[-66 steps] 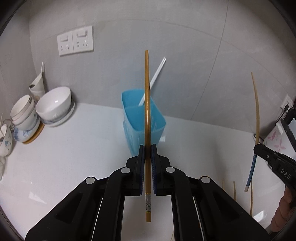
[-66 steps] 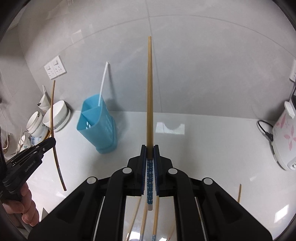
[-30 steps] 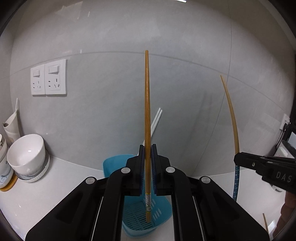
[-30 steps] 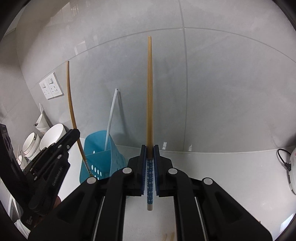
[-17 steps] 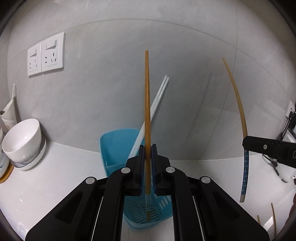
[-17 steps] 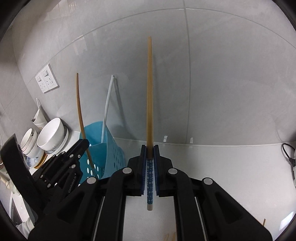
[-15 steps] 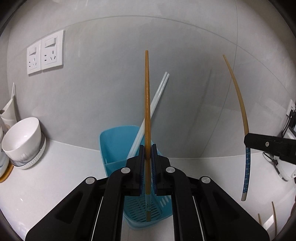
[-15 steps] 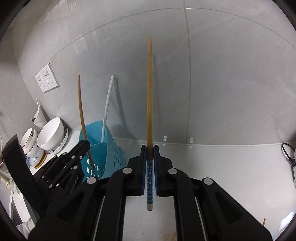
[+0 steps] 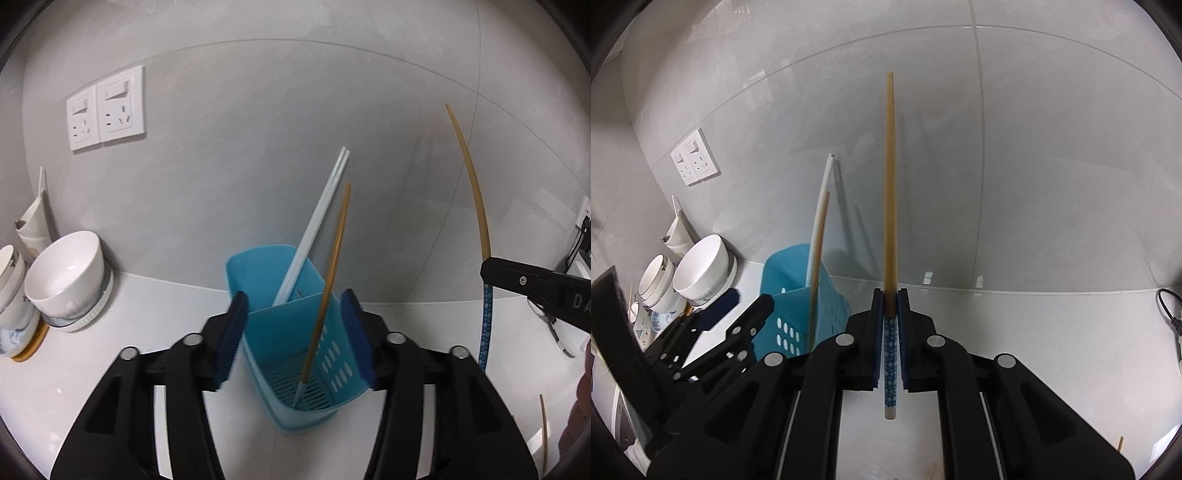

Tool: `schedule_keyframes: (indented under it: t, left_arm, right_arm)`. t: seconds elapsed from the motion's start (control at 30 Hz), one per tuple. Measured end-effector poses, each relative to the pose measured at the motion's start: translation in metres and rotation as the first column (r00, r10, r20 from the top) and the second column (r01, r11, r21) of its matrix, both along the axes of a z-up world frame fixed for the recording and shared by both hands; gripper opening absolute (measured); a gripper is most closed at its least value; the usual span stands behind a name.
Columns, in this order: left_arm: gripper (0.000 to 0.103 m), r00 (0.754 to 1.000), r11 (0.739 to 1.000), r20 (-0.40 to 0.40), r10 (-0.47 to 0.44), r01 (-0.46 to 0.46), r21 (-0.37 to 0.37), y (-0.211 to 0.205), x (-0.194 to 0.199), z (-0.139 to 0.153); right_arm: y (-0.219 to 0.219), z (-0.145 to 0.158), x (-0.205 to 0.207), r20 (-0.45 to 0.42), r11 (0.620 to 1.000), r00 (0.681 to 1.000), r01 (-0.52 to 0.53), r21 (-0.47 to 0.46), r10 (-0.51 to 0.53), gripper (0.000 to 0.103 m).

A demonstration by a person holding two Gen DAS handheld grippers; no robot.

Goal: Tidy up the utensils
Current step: 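Lower the left tool's chopstick into the blue holder and open the left tool, then lower the blue-patterned chopstick into the holder and open the right tool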

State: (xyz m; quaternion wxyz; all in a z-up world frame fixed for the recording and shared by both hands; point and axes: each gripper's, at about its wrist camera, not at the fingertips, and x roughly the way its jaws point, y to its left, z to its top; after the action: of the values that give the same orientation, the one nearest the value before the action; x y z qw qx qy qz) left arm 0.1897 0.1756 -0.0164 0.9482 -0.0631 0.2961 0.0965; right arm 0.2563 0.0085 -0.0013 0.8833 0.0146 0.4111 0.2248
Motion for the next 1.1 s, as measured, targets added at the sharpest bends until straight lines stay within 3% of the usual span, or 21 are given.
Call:
schedule_keyframes:
  t: [0.07, 0.2, 0.23, 0.37, 0.77, 1.1]
  left_arm:
    - [0.071, 1.0, 1.0, -0.014, 0.015, -0.015, -0.002, 0.005, -0.005, 0.006]
    - [0.084, 0.998, 0.999, -0.047, 0.04, -0.04, -0.004, 0.015, -0.013, 0.016]
    - [0.091, 0.997, 0.999, -0.059, 0.05, -0.05, -0.005, 0.019, -0.014, 0.017]
    - [0.097, 0.992, 0.997, -0.104, 0.068, -0.071, -0.018, 0.024, -0.02, 0.021]
    - [0.097, 0.984, 0.993, -0.142, 0.107, -0.111, -0.027, 0.05, -0.036, 0.018]
    - [0.097, 0.977, 0.989, -0.16, 0.138, -0.145, -0.037, 0.067, -0.041, 0.007]
  right_arm:
    - [0.004, 0.002, 0.0, 0.004, 1.0, 1.0, -0.01, 0.013, 0.01, 0.007]
    - [0.013, 0.004, 0.002, 0.008, 0.998, 0.999, -0.034, 0.052, 0.034, 0.007]
    - [0.015, 0.005, 0.003, 0.01, 0.997, 0.999, -0.042, 0.063, 0.042, 0.007]
    - [0.028, 0.006, 0.006, 0.017, 0.992, 0.997, -0.073, 0.102, 0.072, 0.007]
    - [0.068, 0.004, 0.01, 0.075, 0.973, 0.991, -0.127, 0.191, 0.114, 0.007]
    - [0.093, -0.029, 0.004, 0.109, 0.982, 0.986, -0.138, 0.131, 0.124, 0.007]
